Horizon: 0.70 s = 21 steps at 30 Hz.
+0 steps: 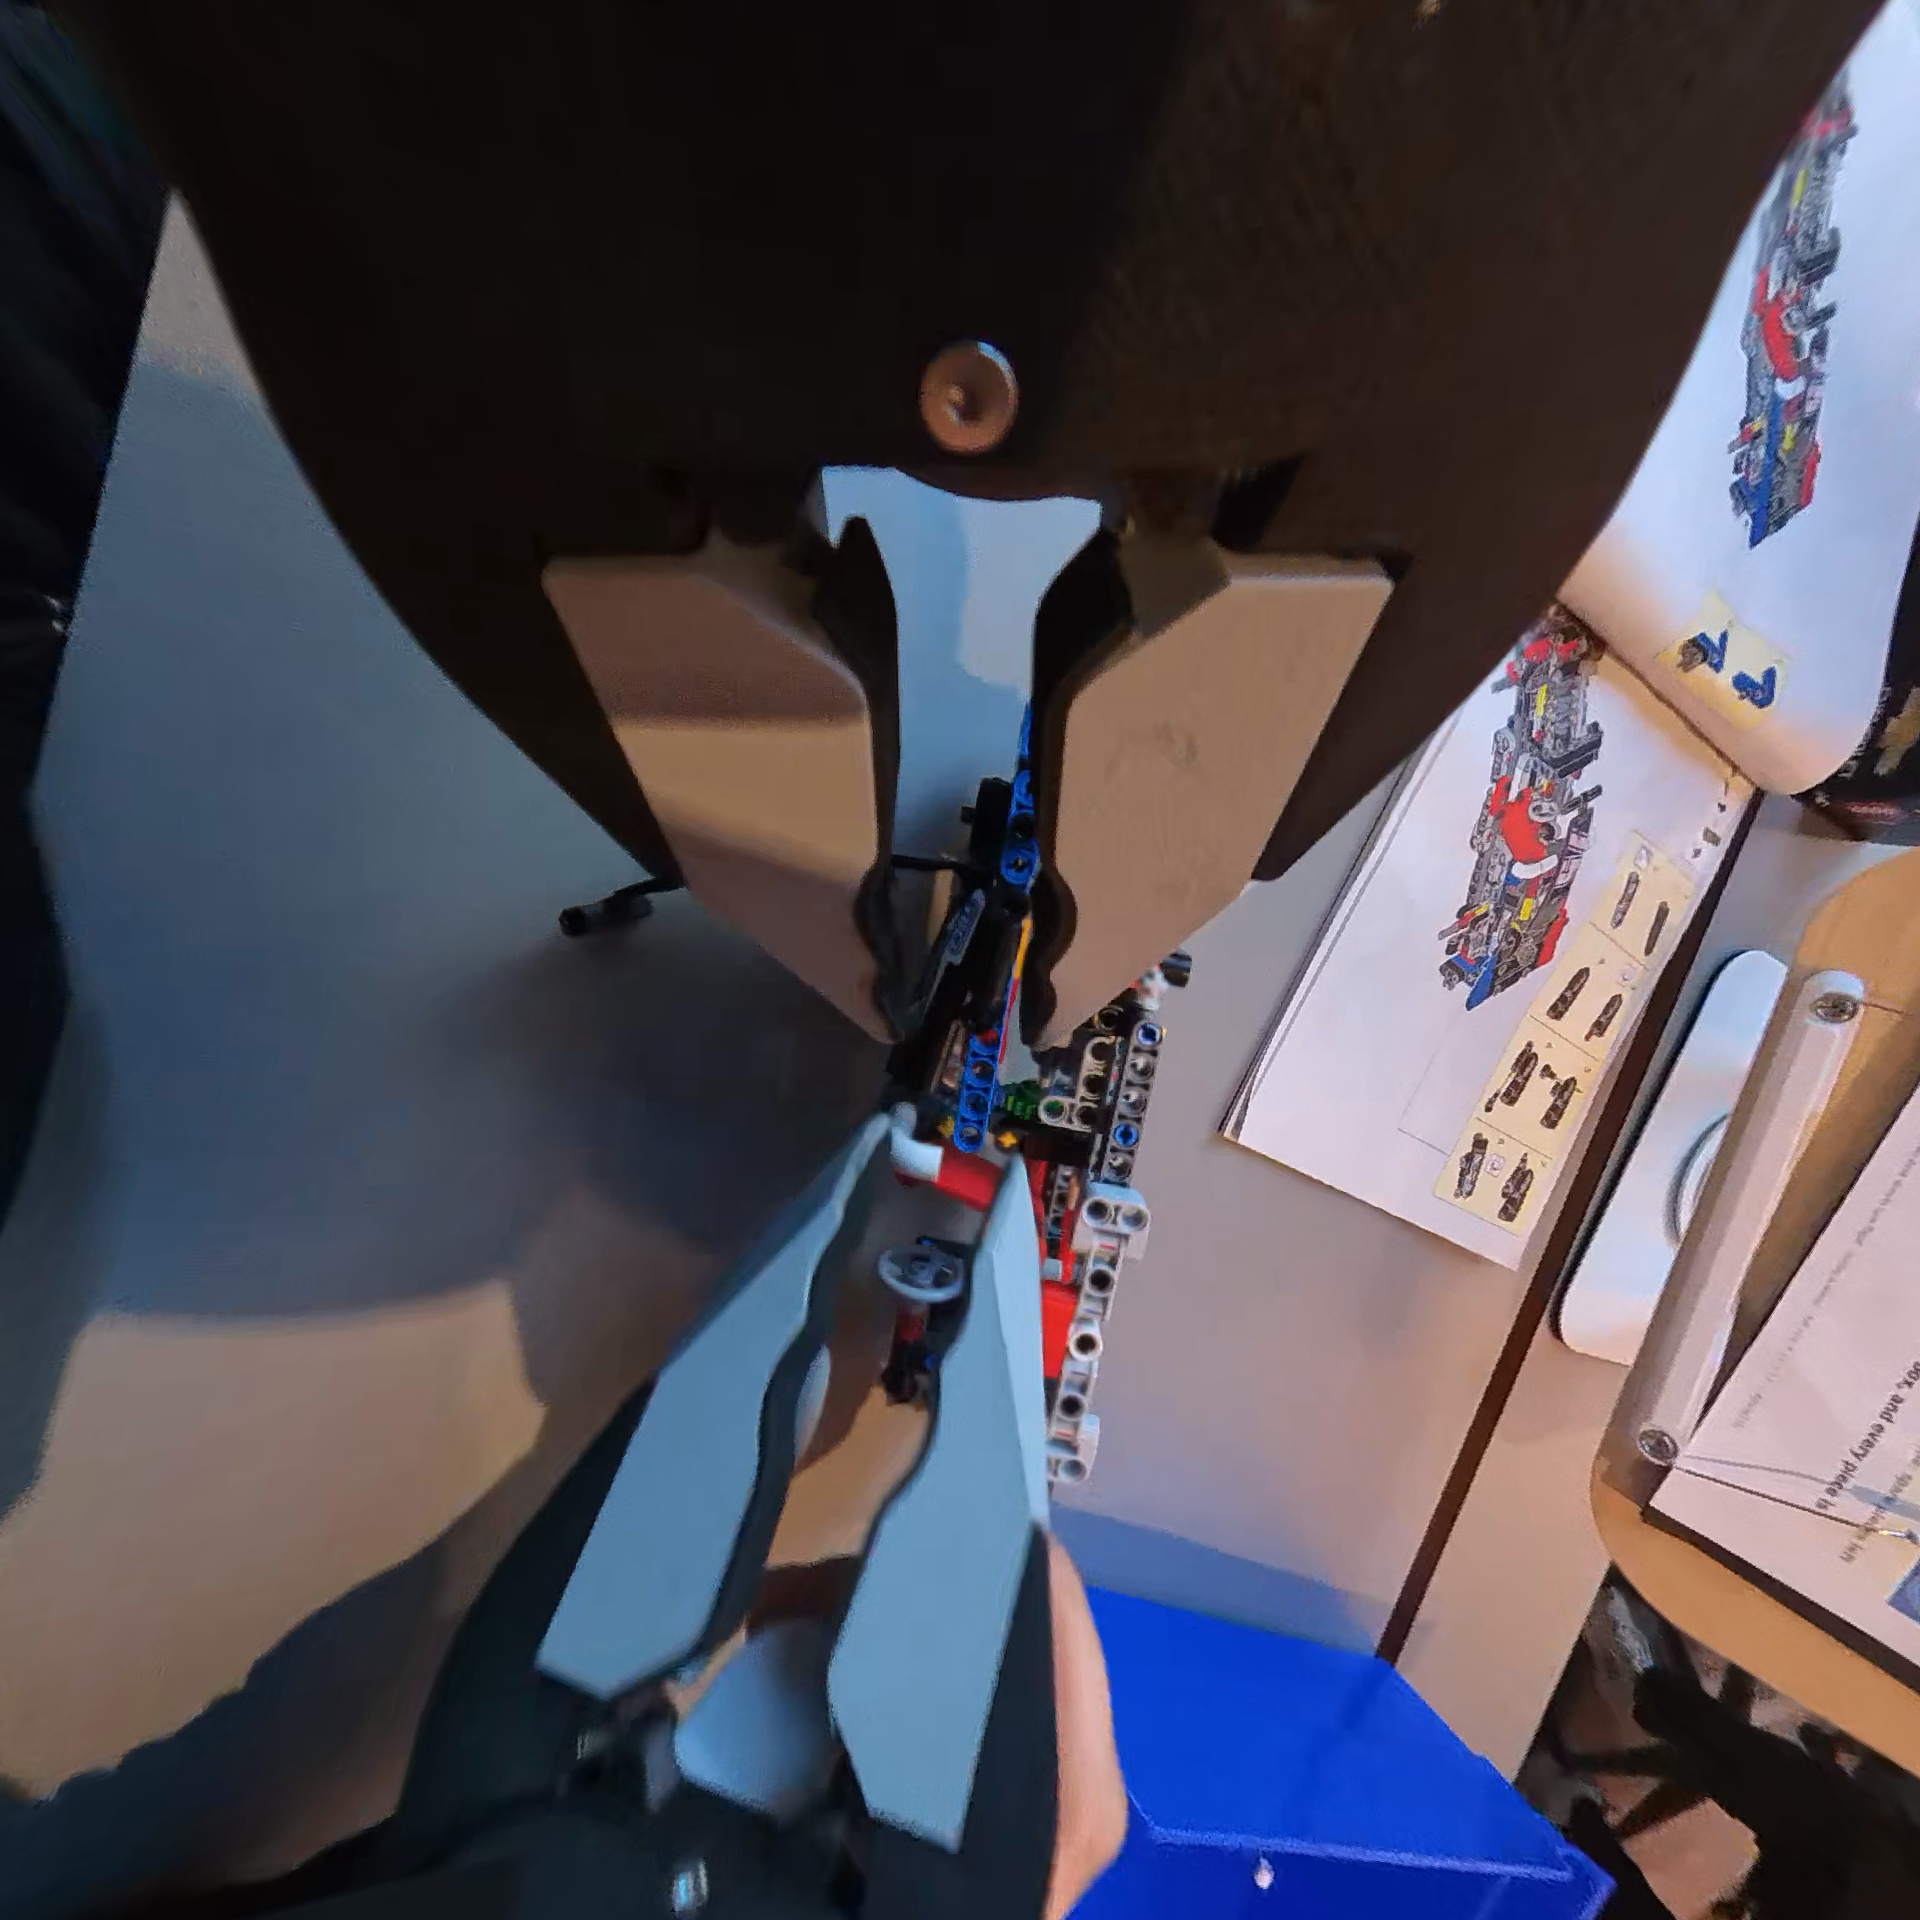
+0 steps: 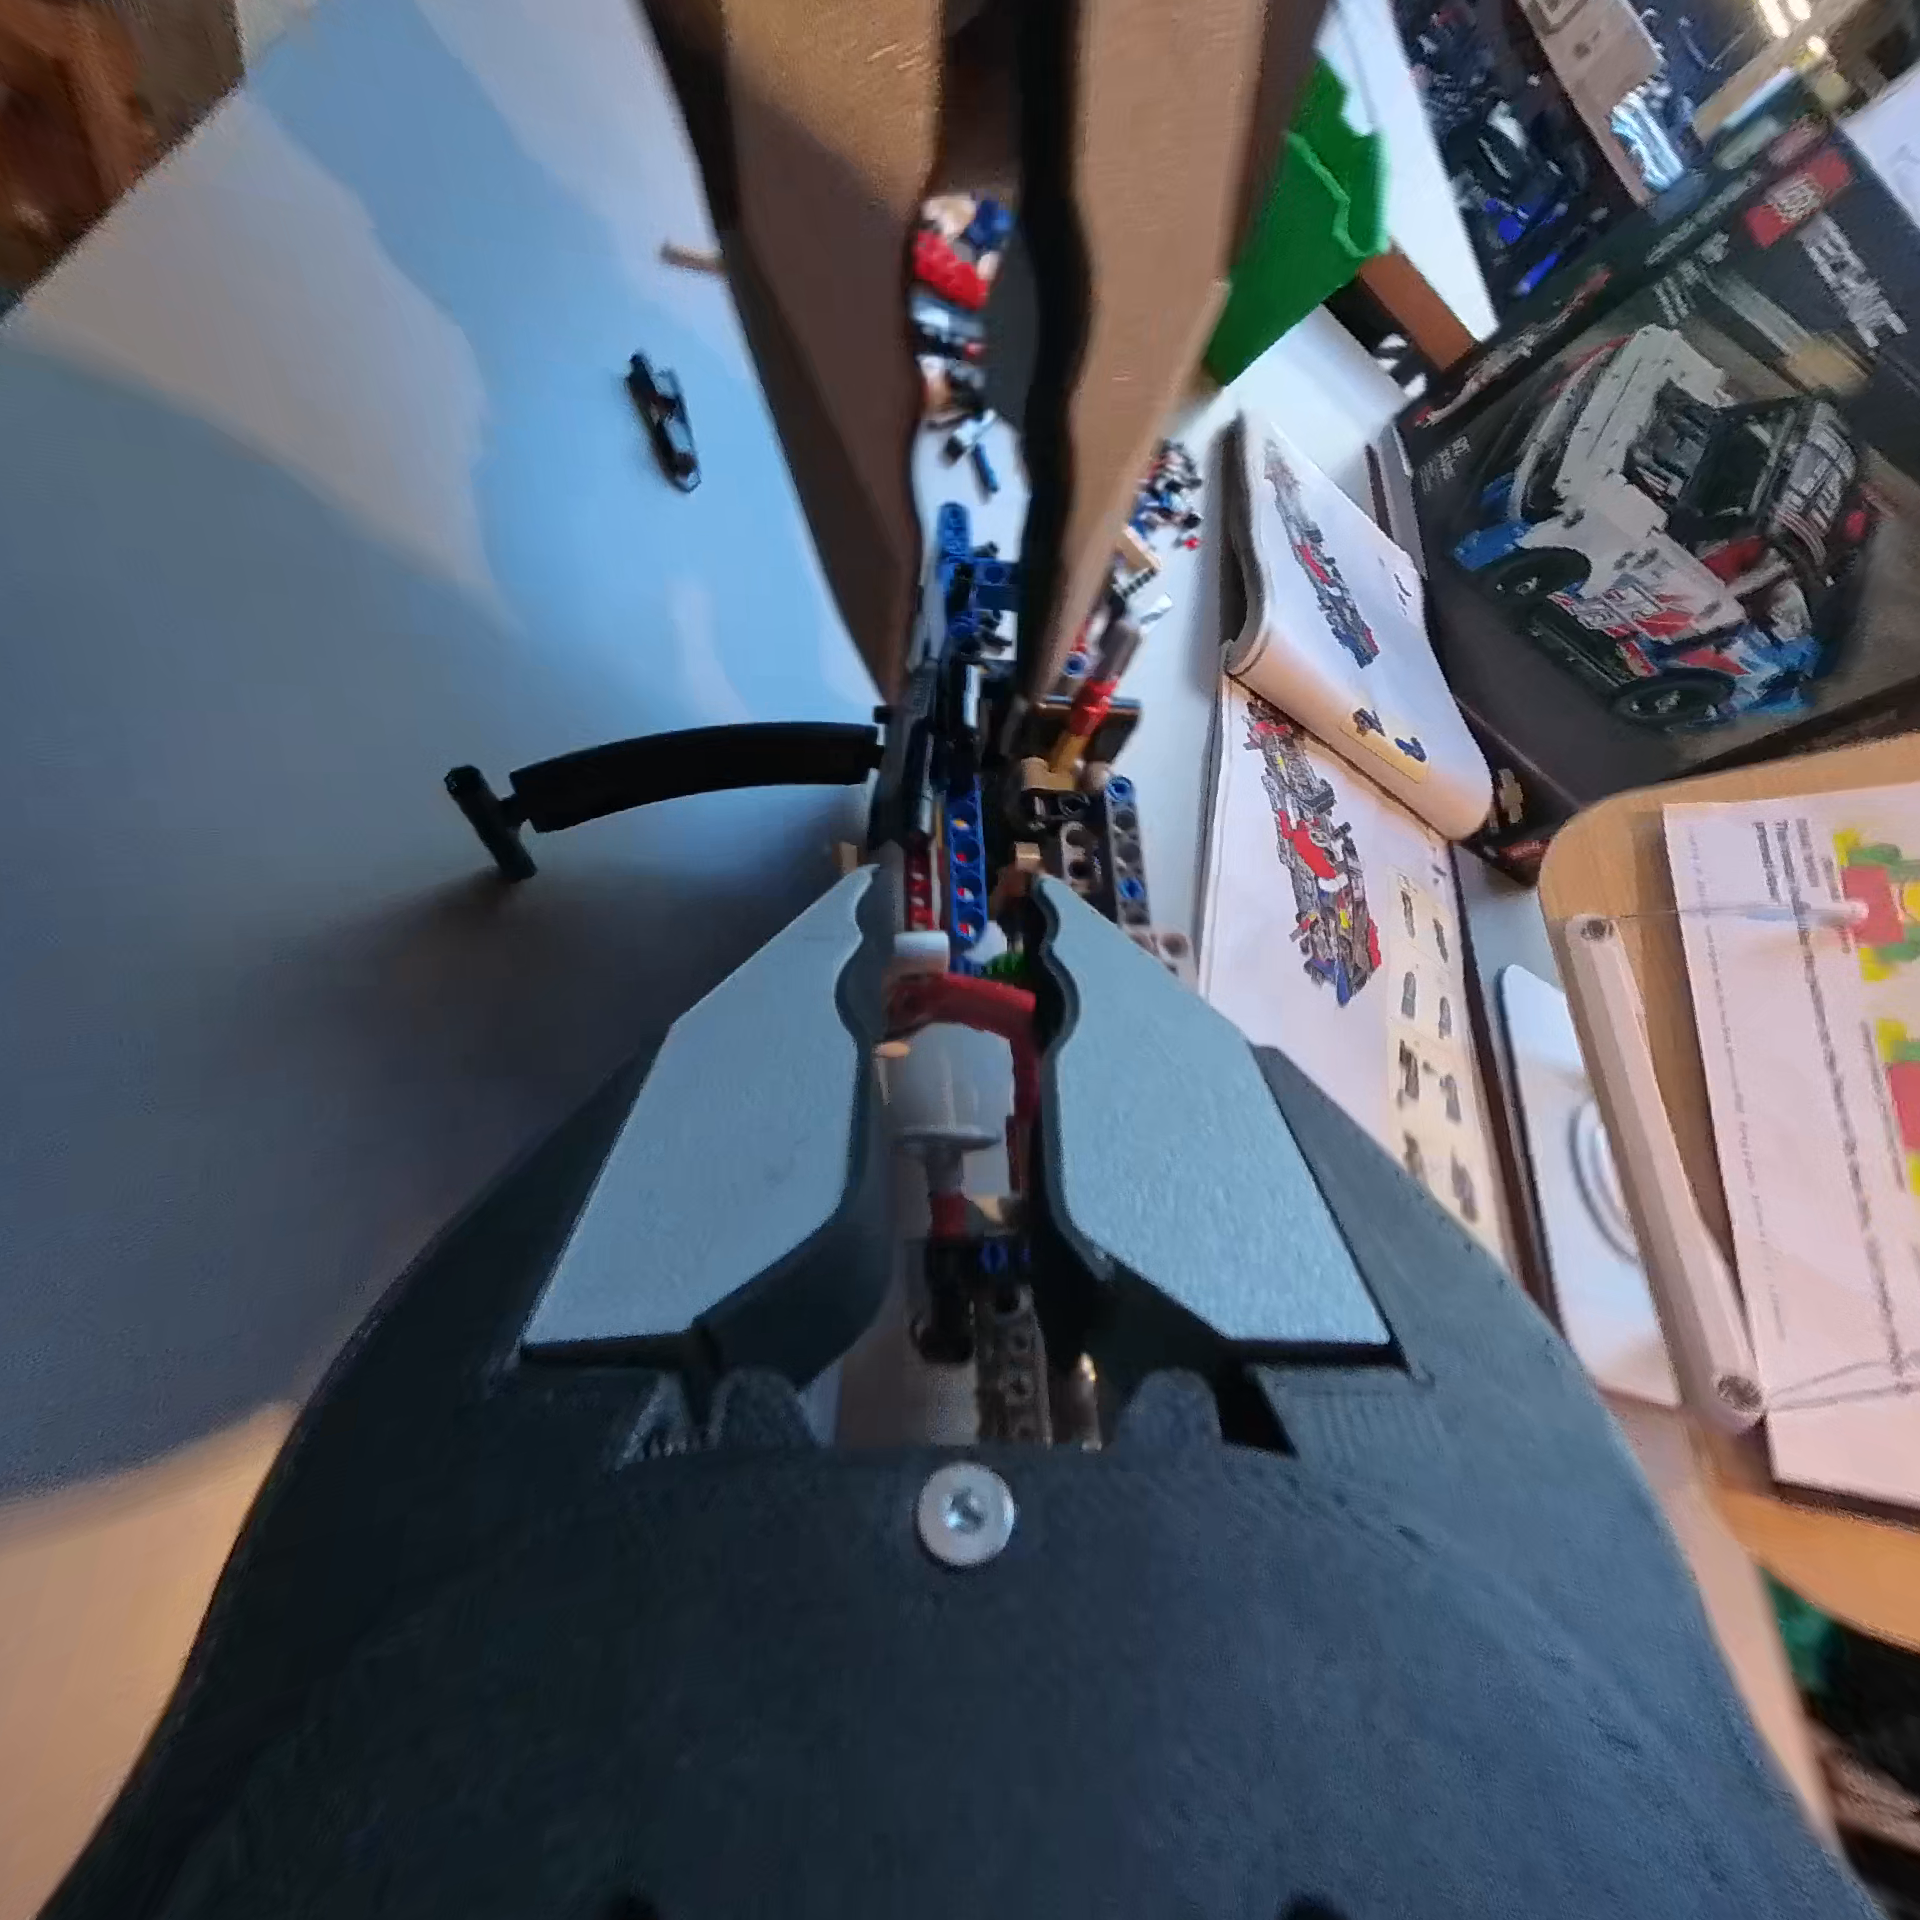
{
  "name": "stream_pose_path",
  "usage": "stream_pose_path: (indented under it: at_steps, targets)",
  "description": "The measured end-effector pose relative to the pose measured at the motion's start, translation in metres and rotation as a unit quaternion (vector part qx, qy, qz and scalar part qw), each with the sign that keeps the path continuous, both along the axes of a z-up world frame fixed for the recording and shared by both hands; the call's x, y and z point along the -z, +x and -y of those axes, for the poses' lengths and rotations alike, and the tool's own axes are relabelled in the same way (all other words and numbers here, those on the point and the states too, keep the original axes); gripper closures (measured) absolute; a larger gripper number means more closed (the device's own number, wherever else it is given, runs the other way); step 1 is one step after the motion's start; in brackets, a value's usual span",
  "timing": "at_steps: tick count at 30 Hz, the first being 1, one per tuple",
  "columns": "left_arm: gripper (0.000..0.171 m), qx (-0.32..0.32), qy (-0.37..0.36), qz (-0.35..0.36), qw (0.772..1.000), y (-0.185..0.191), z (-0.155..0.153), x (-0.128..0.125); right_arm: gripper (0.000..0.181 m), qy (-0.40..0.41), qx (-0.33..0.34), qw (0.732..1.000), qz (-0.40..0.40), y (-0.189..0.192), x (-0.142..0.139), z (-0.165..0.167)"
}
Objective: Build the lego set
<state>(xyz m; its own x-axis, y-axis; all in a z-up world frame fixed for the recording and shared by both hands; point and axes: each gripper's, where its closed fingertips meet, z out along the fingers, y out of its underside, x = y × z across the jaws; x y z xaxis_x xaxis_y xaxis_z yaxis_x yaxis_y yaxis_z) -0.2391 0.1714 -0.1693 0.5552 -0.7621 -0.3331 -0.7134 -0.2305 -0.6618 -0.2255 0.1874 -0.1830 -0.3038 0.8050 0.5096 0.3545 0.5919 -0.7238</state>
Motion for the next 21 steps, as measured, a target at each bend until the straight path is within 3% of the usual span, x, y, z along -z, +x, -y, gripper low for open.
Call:
stream_pose_path:
  at_steps: [2, 4, 6, 10, 11, 13, 14, 16, 19, 20, 21]
  targets:
    - [0.152, -0.001, 0.007, 0.005, 1.0, 0.0, 0.002, -0.003, 0.159, -0.106, 0.018, 0.994, -0.022, 0.019, -0.009, 0.006]
    - [0.156, -0.006, 0.007, 0.012, 1.0, -0.005, 0.004, -0.003, 0.159, -0.275, 0.011, 0.96, -0.058, 0.036, -0.021, 0.034]
    - [0.161, -0.016, 0.008, 0.007, 1.0, -0.011, 0.0, -0.001, 0.154, -0.423, 0.025, 0.898, -0.117, 0.041, -0.028, 0.054]
    - [0.164, -0.009, 0.014, -0.01, 1.0, -0.009, -0.01, 0.002, 0.149, -0.637, 0.138, 0.739, -0.17, 0.025, -0.006, 0.038]
    - [0.165, -0.008, 0.018, -0.025, 0.999, -0.011, -0.012, 0.004, 0.151, -0.674, 0.138, 0.704, -0.179, 0.021, -0.003, 0.037]
    - [0.165, -0.004, 0.024, -0.033, 0.999, -0.011, -0.011, 0.007, 0.173, -0.712, 0.158, 0.658, -0.187, 0.016, 0.008, 0.03]
    - [0.164, 0.004, 0.019, -0.027, 0.999, -0.008, -0.008, 0.008, 0.171, -0.724, 0.169, 0.637, -0.202, 0.015, 0.008, 0.023]
    - [0.162, 0.012, 0.018, -0.027, 0.999, -0.003, -0.004, 0.011, 0.162, -0.733, 0.19, 0.61, -0.235, 0.013, 0.003, 0.012]
    - [0.162, 0.019, 0.035, -0.034, 0.999, 0.001, -0.005, 0.008, 0.163, -0.741, 0.208, 0.59, -0.245, 0.008, 0.008, 0.012]
    - [0.162, 0.022, 0.039, -0.036, 0.998, 0.002, -0.005, 0.006, 0.153, -0.733, 0.206, 0.604, -0.236, 0.008, 0.008, 0.017]
    - [0.162, 0.023, 0.042, -0.039, 0.998, 0.002, -0.005, 0.005, 0.153, -0.714, 0.194, 0.635, -0.221, 0.01, 0.004, 0.024]
